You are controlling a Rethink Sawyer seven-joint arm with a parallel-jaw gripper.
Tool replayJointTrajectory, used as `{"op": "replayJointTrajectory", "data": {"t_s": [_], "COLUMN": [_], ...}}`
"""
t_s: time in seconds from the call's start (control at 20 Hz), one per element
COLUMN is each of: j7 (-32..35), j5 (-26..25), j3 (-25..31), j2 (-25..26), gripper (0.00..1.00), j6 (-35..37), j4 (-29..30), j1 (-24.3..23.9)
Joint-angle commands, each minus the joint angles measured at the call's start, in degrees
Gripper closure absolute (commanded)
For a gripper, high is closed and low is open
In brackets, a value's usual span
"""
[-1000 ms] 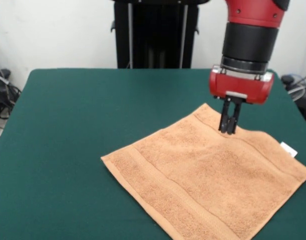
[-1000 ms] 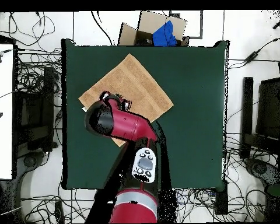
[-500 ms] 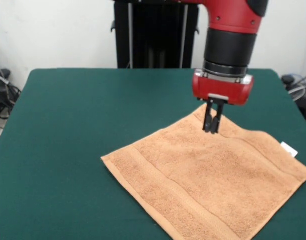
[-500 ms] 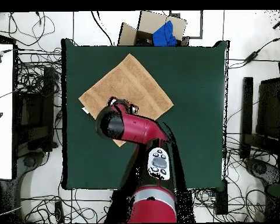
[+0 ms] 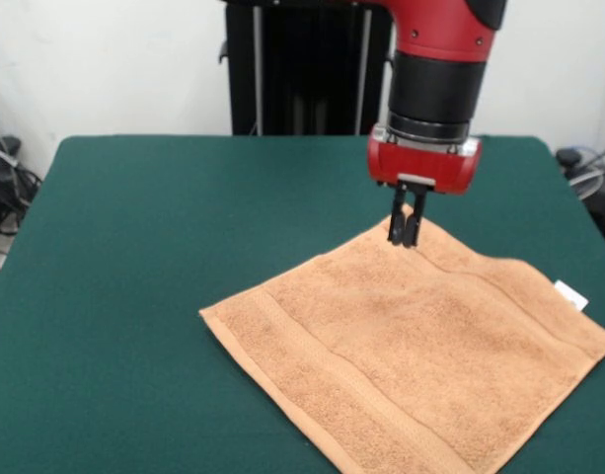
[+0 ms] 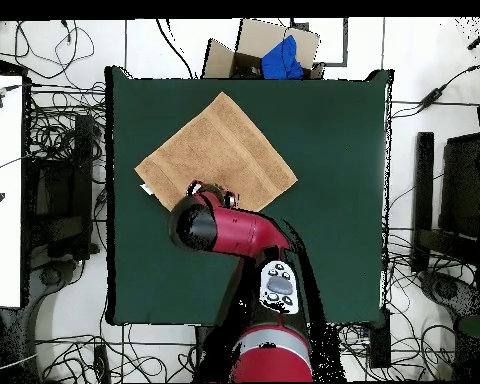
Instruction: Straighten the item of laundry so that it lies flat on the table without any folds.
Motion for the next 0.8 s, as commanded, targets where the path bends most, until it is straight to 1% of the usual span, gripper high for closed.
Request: {"op": "replayJointTrajectory", "data": {"t_s": [0.05,0.25,0.8], "j7": [8.2,9.1,8.6], "j5": [-2.9,-3.1,-4.1], "j3": [4.7,5.0,6.2], "j2": [1.7,3.1,7.7], "gripper": [1.00,1.00,1.00], "j6": [-4.2,-5.9,-9.8], "j4": [4.5,4.8,4.3], "j1": [0.5,0.9,0.1]}}
